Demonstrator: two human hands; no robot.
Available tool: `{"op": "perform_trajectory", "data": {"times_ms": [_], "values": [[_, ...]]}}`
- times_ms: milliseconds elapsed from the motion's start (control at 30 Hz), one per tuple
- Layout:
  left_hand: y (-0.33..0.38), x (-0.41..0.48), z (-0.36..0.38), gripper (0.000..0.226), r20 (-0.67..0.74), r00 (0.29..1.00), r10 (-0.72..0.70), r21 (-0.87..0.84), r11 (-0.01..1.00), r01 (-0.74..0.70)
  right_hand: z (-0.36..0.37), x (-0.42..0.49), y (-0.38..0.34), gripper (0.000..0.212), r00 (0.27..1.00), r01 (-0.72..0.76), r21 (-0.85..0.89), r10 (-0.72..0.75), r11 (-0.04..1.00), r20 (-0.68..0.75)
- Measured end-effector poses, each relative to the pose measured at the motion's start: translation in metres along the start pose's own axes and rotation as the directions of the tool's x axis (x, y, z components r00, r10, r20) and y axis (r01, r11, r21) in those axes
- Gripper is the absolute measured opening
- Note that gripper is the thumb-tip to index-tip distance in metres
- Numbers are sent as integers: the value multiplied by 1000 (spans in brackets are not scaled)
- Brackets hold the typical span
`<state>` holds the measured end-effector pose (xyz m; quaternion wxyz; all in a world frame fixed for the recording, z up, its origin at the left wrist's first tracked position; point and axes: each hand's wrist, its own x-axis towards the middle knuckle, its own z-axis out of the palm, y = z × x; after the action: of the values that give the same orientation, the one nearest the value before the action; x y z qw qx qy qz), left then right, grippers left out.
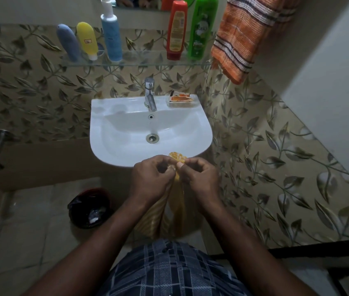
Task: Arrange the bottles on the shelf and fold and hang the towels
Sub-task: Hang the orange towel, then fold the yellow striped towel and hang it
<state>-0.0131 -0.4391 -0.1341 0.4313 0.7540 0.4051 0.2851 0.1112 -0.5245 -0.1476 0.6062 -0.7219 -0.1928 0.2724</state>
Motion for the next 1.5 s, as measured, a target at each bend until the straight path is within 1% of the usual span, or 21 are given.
{"op": "perform_trajectory", "data": {"times_ms": [133,233,300,367,433,467,533,567,633,700,800,967,1067,1200,1300,1367,1433,1500], "values": [[-4,-1,-2,15,30,1000,1,15,1000,-1,-1,-2,3,8,1000,3,-15,-3,1000,11],[-2,-3,-3,13,-8,1000,10,4,1000,-10,-3,-1,4,8,999,21,-32,-20,999,25],[-3,-1,-9,15,-68,998,-11,-53,999,7,-8,4,5,7,998,55,-67,-56,996,-14],[-6,4,-18,19,-120,991,-51,-129,991,36,-17,11,6,6,990,103,-104,-112,989,-86],[-9,9,-24,21,-144,988,-64,-141,989,43,-24,17,6,6,978,151,-170,-172,974,-120],[-11,10,-26,21,-157,986,-61,-133,990,40,-27,20,6,6,974,147,-214,-178,966,-137],[-16,14,-30,23,-218,974,-56,-119,992,30,-37,27,4,6,957,105,-278,-174,955,-234],[-19,15,-34,25,-273,960,-61,-113,993,31,-45,32,0,6,933,86,-294,-180,952,-311],[-26,20,-47,31,-400,913,-84,-82,995,56,-67,43,-8,7,863,64,-302,-205,951,-463],[-30,25,-60,32,-473,878,-76,-28,997,71,-84,51,-16,9,815,61,-320,-232,945,-531],[-27,28,-61,31,-486,874,-22,41,998,47,-83,50,-22,11,808,86,-359,-275,929,-520],[-23,27,-61,36,-511,859,1,61,998,35,-76,42,-26,8,788,112,-353,-299,929,-538],[-22,29,-62,37,-525,851,3,66,997,37,-75,41,-26,6,791,119,-366,-311,923,-527],[-21,28,-61,44,-486,873,35,116,993,25,-73,41,-28,6,779,122,-351,-309,928,-545],[-26,30,-67,45,-457,887,59,182,983,29,-76,41,-34,11,763,182,-368,-367,912,-532],[-26,31,-69,43,-446,894,42,223,973,65,-76,44,-37,11,770,215,-405,-410,888,-490],[-24,32,-68,44,-432,902,-5,219,969,110,-75,46,-38,10,792,202,-422,-401,884,-460],[-24,29,-66,49,-407,913,-18,226,967,120,-71,45,-37,8,797,194,-423,-394,885,-458]]}}
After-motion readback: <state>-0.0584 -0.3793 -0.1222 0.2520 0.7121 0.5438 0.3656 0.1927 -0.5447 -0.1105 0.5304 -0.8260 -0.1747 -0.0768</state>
